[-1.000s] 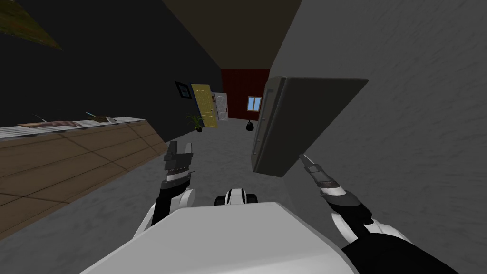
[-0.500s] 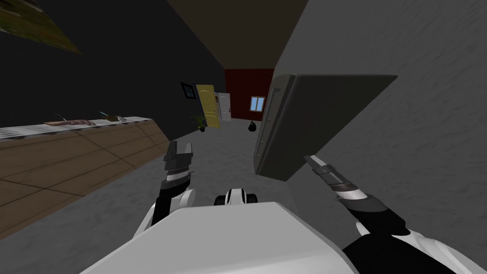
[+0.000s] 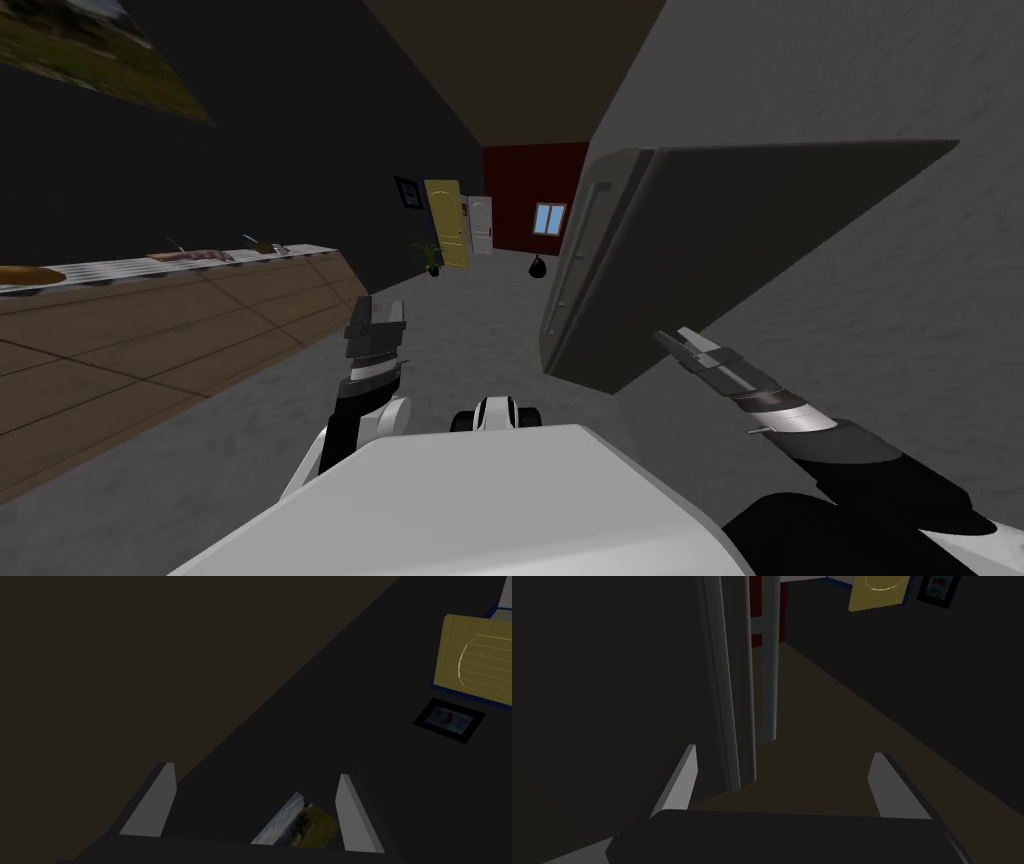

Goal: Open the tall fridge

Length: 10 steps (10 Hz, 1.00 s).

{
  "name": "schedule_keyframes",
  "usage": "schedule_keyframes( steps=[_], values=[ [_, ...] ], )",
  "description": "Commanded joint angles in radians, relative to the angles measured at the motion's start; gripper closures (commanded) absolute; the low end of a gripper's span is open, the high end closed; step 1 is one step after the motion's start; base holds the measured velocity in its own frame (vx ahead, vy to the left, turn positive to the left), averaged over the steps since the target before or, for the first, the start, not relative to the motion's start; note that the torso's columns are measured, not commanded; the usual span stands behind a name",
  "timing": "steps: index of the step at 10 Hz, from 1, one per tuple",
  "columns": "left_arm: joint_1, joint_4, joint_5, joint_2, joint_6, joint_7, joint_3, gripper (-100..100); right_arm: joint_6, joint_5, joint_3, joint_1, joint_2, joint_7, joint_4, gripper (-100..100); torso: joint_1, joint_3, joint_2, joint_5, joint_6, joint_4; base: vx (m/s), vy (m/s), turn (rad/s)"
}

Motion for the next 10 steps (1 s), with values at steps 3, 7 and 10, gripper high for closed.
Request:
schedule_keyframes(
  steps=[3, 7, 10],
  values=[
    [0.0, 0.0, 0.0, 0.0, 0.0, 0.0, 0.0, 0, -0.006, 0.097, -0.13, 0.063, -0.063, 0.011, 0.019, -100, 0.0, -0.001, -0.001, 0.0, 0.0, 0.0, 0.077, 0.021, 0.117],
    [0.0, 0.0, 0.0, 0.0, 0.0, 0.0, 0.0, 0, -0.011, 0.186, -0.253, 0.121, -0.12, 0.025, 0.042, -100, 0.001, 0.0, 0.0, 0.0, 0.0, 0.0, 0.106, 0.025, 0.11],
    [0.0, 0.0, 0.0, 0.0, 0.0, 0.0, 0.0, 0, -0.013, 0.239, -0.341, 0.149, -0.148, 0.034, 0.054, -100, 0.0, 0.0, 0.0, 0.0, -0.001, 0.0, 0.098, 0.018, 0.095]
  ],
)
